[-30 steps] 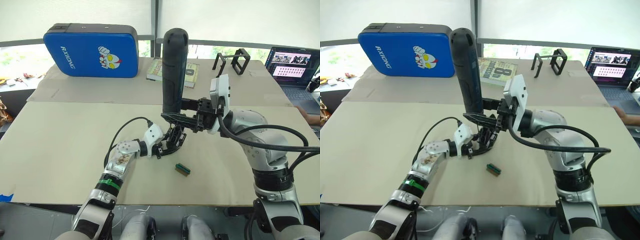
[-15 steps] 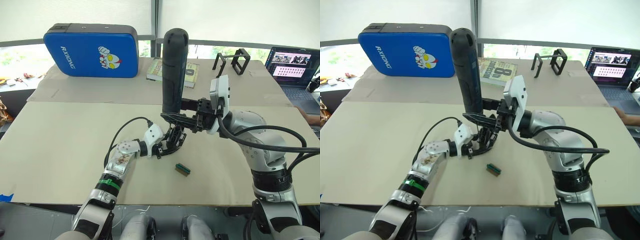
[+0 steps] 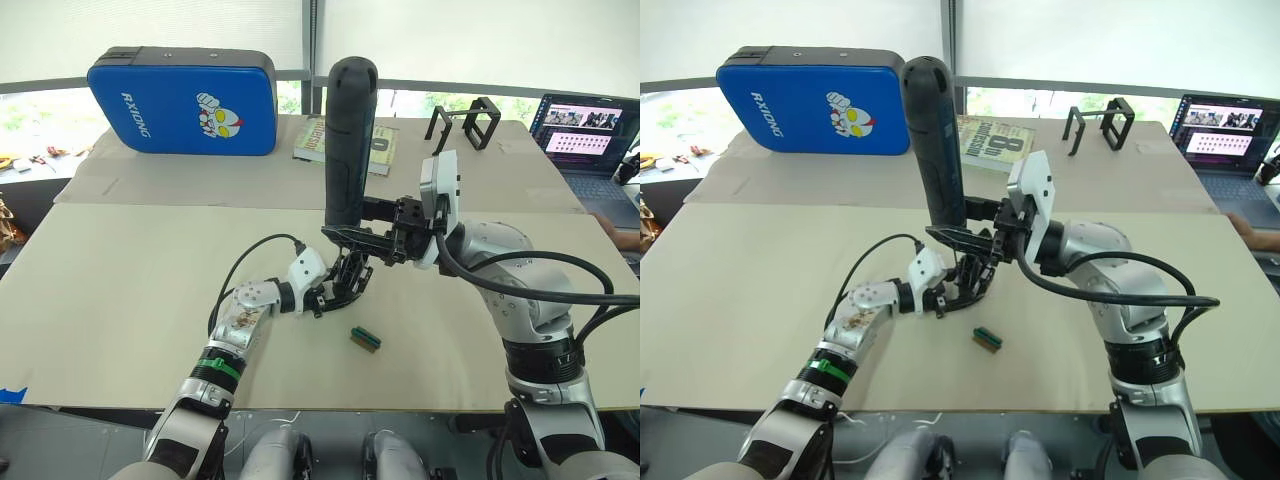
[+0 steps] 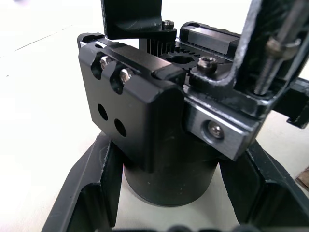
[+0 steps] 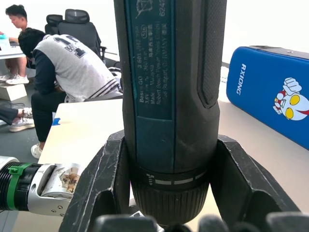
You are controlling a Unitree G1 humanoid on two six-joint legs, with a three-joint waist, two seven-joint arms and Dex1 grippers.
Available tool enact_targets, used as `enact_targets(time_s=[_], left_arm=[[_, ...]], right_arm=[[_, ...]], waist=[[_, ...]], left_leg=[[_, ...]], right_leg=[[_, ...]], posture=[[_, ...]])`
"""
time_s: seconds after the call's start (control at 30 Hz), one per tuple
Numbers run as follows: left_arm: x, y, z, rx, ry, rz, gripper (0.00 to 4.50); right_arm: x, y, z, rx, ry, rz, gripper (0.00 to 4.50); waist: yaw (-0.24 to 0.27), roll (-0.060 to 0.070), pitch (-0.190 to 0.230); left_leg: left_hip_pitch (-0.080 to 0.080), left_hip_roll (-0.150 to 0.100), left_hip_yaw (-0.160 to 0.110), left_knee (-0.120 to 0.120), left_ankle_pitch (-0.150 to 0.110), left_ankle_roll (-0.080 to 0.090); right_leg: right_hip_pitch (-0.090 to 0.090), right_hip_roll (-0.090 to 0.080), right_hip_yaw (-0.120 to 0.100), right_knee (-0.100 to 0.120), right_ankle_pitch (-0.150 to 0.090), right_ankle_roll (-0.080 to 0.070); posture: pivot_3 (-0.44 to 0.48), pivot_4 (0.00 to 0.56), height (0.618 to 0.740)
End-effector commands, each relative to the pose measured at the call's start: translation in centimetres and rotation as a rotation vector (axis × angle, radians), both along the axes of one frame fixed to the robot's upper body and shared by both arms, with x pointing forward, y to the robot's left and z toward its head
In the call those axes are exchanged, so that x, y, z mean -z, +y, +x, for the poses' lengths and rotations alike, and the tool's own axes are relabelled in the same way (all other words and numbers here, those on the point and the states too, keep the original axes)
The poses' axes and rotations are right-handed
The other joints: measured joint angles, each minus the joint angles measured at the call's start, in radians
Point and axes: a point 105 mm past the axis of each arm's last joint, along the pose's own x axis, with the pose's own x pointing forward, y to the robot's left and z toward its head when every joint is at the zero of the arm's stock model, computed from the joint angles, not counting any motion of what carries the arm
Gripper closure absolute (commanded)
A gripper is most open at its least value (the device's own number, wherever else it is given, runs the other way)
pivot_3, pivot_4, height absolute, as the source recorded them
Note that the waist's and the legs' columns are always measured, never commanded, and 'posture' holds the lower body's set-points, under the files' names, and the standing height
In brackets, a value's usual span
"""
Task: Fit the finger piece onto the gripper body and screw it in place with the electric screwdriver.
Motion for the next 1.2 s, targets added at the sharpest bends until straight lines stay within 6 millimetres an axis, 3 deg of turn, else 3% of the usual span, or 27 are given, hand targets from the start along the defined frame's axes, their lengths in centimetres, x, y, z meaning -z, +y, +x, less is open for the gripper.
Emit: enact_targets(time_s=[0.03,0.6,1.03,1.2], left_arm=[[-1.2,-0.6,-0.2,0.026,-0.044,-0.022,2.16],[-1.1,-0.6,-0.1,0.026,-0.046,-0.018,2.16],[-1.2,-0.6,0.1,0.022,-0.051,-0.02,2.16],[-1.3,-0.5,0.2,0.02,-0.056,-0.02,2.16]], right_arm=[[-0.3,-0.4,-0.3,0.001,-0.023,0.006,2.58],[-0.3,-0.2,-0.5,-0.009,-0.026,0.011,2.58],[2.2,-0.4,0.8,0.008,0.076,-0.018,2.58],[4.5,-0.1,1.3,0.007,0.114,-0.146,2.58]], waist=[[0.0,0.0,0.0],[0.0,0.0,0.0],[0.0,0.0,0.0],[0.001,0.0,0.0]], left_leg=[[0.0,0.0,0.0,0.0,0.0,0.0],[0.0,0.0,0.0,0.0,0.0,0.0],[0.0,0.0,0.0,0.0,0.0,0.0],[0.003,0.0,0.0,0.0,0.0,0.0]], right_leg=[[0.0,0.0,0.0,0.0,0.0,0.0],[0.0,0.0,0.0,0.0,0.0,0.0],[0.001,0.0,0.0,0.0,0.0,0.0],[0.002,0.0,0.0,0.0,0.0,0.0]], posture=[[0.0,0.15,0.74],[0.0,0.15,0.74],[0.0,0.15,0.74],[0.0,0.15,0.74]])
